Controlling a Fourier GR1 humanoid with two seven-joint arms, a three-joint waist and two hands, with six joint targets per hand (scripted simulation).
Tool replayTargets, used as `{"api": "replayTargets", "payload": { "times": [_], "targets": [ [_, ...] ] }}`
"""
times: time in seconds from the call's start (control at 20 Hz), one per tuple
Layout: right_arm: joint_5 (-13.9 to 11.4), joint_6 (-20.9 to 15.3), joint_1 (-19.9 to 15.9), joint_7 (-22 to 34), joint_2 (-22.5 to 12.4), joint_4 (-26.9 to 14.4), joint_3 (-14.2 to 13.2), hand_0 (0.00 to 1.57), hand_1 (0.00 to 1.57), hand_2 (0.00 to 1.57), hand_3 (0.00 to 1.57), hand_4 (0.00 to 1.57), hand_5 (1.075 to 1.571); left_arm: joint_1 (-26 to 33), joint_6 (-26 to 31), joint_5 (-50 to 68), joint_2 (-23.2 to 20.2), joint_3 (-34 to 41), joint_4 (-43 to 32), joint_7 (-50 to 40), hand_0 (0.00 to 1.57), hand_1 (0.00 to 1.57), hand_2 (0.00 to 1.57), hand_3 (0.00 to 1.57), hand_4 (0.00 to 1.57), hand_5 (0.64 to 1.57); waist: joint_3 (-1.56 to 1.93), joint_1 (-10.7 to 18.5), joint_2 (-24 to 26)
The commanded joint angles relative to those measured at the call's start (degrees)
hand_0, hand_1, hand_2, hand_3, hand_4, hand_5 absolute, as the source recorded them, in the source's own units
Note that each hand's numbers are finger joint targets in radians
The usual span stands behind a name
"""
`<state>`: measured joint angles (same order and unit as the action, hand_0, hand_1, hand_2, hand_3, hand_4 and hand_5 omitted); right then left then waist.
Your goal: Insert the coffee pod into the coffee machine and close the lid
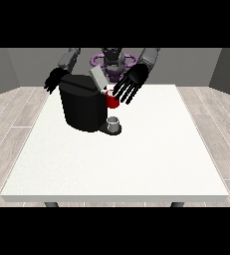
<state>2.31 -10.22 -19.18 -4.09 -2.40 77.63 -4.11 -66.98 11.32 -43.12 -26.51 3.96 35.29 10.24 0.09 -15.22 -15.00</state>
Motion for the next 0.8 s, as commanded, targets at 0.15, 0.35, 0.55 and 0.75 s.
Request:
{"api": "replayTargets", "payload": {
  "times": [0.15,0.35,0.55,0.75],
  "targets": [
    [0.64,0.85,1.95,-0.23,-1.15,-2.22,-1.2,0.0,0.0,0.0,0.0,0.34,1.571,3.0,-0.73,-1.24,2.48,-1.15,0.96,-0.22,0.0,0.0,0.0,0.0,0.0,1.571,-0.08,1.77,3.05],
    [1.34,1.0,0.49,1.72,-1.75,-2.33,-1.76,0.0,0.0,0.0,0.0,0.38,1.571,1.1,2.62,-0.15,1.17,0.4,0.48,-1.75,0.0,0.0,0.0,0.0,0.0,1.571,-0.08,1.9,4.28],
    [1.04,0.42,4.6,-0.63,-0.34,-3.81,-1.44,0.0,0.0,0.0,0.0,0.36,1.571,4.43,2.73,1.53,4.04,1.03,1.89,-1.27,0.0,0.0,0.0,0.0,0.0,1.571,-0.09,3.81,7.98],
    [0.76,-0.48,8.64,-1.52,0.45,-5.33,-1.73,0.0,0.0,0.0,0.0,0.38,1.571,8.75,1.68,7.38,8.13,5.75,2.34,-1.81,0.0,0.0,0.0,0.0,0.0,1.571,-0.13,7.21,12.62]
  ]
}}
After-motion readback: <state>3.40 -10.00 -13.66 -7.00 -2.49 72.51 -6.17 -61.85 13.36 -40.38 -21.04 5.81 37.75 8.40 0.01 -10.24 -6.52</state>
